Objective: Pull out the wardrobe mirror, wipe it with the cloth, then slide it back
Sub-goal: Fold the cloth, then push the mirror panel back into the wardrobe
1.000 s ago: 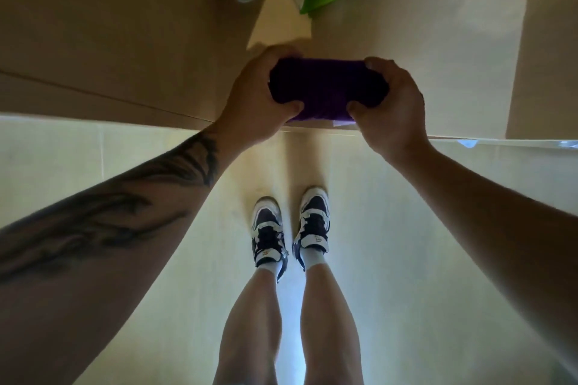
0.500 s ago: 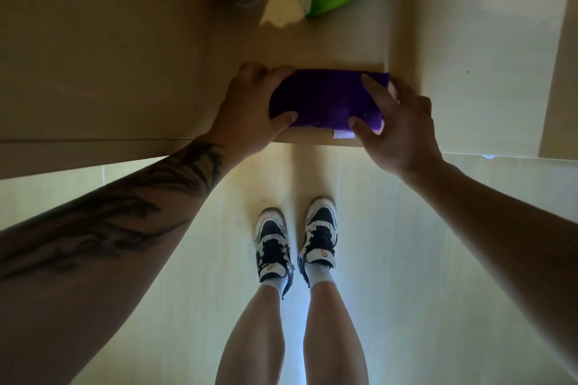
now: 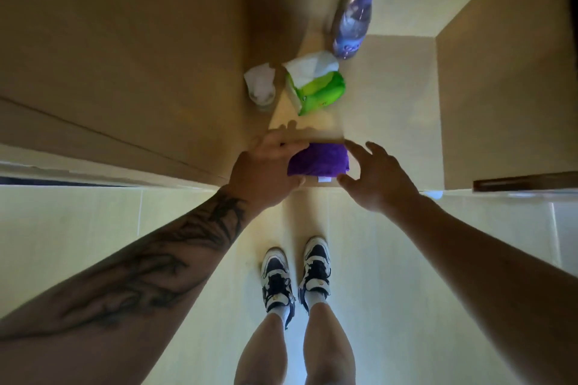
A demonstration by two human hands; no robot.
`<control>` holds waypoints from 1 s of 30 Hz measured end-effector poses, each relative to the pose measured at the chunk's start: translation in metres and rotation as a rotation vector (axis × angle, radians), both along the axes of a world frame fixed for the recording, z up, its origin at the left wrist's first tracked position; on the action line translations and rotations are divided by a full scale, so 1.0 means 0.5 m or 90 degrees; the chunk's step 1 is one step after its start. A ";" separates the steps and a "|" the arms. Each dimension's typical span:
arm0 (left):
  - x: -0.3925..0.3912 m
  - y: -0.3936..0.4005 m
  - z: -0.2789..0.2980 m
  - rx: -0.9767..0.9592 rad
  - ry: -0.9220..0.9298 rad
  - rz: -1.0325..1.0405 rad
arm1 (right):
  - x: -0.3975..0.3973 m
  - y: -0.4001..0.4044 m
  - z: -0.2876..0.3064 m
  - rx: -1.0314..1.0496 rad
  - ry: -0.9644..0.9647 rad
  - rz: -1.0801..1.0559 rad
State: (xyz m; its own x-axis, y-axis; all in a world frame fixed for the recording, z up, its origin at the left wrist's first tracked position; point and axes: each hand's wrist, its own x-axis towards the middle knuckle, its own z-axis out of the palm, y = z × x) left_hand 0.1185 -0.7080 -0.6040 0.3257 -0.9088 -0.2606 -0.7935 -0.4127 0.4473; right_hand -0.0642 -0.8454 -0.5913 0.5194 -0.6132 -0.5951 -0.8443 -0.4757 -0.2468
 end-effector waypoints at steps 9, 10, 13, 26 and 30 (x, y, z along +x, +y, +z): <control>0.025 0.015 0.351 0.044 -0.028 -0.033 | 0.053 0.064 0.381 -0.078 -0.092 -0.009; 0.026 0.017 0.390 0.038 -0.037 -0.044 | 0.053 0.071 0.419 -0.093 -0.100 -0.005; 0.030 0.010 0.506 0.004 -0.035 -0.061 | 0.045 0.090 0.530 -0.127 -0.126 0.001; -0.018 -0.050 0.930 -0.170 -0.019 -0.101 | -0.083 0.129 0.938 -0.318 -0.304 0.010; -0.071 -0.077 1.033 -0.250 -0.041 -0.127 | -0.153 0.117 1.048 -0.414 -0.324 0.020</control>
State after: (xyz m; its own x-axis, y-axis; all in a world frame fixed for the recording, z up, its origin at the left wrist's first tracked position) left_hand 0.0831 -0.7465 -0.0874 0.1381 -0.9815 0.1325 -0.8717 -0.0569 0.4867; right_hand -0.1405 -0.7871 -0.0675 0.6525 -0.7344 0.1869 -0.6874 -0.6774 -0.2620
